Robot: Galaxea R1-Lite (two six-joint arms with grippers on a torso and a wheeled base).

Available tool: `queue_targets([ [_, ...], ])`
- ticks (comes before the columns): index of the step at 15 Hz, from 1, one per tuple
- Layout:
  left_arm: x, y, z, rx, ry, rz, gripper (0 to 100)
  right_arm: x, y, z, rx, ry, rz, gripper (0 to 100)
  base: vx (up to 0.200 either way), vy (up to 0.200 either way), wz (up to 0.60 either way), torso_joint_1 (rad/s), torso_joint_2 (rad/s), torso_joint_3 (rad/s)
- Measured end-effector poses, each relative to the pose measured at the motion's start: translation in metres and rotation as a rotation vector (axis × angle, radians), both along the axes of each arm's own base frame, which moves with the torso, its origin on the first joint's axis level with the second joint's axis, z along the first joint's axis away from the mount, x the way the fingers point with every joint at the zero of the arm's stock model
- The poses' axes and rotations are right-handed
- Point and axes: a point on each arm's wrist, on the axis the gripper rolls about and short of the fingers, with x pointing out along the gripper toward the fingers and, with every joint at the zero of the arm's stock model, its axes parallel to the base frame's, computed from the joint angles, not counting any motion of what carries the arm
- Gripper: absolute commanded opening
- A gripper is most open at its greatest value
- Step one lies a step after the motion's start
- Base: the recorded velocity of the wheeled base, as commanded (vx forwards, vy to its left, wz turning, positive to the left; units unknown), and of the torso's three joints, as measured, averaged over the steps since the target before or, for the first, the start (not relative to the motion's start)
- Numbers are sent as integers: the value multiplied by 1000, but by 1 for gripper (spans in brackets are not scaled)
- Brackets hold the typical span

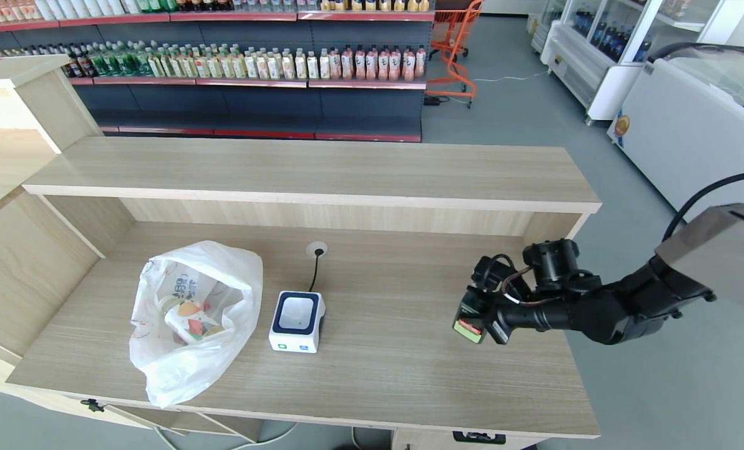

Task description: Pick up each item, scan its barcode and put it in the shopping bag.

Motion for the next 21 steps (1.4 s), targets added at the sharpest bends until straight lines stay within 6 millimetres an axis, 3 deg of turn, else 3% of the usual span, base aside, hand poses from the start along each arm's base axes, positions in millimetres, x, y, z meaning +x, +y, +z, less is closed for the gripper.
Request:
queue_targets([
  [2,0,0,0,0,0,0,100,-30,-33,35,-20,-72,-66,0,0,0,0,0,0,0],
  [4,0,0,0,0,0,-1,100,-69,-76,57,-215,-275,-10,0,0,0,0,0,0,0],
  [6,0,0,0,0,0,-1,100,-107,-104,62,-484,-546,266,0,0,0,0,0,0,0],
  [7,0,0,0,0,0,0,100,-118,-108,64,-583,-692,428,0,0,0,0,0,0,0],
  [10,0,0,0,0,0,0,100,-147,-97,55,-763,-1109,930,0,0,0,0,0,0,0],
  [12,0,0,0,0,0,0,100,-169,-79,46,-710,-1238,1184,0,0,0,0,0,0,0],
  [18,0,0,0,0,0,0,100,-185,-25,55,-463,-1457,1432,0,0,0,0,0,0,0],
  [21,0,0,0,0,0,-1,100,-188,-14,53,-399,-1477,1480,0,0,0,0,0,0,0],
])
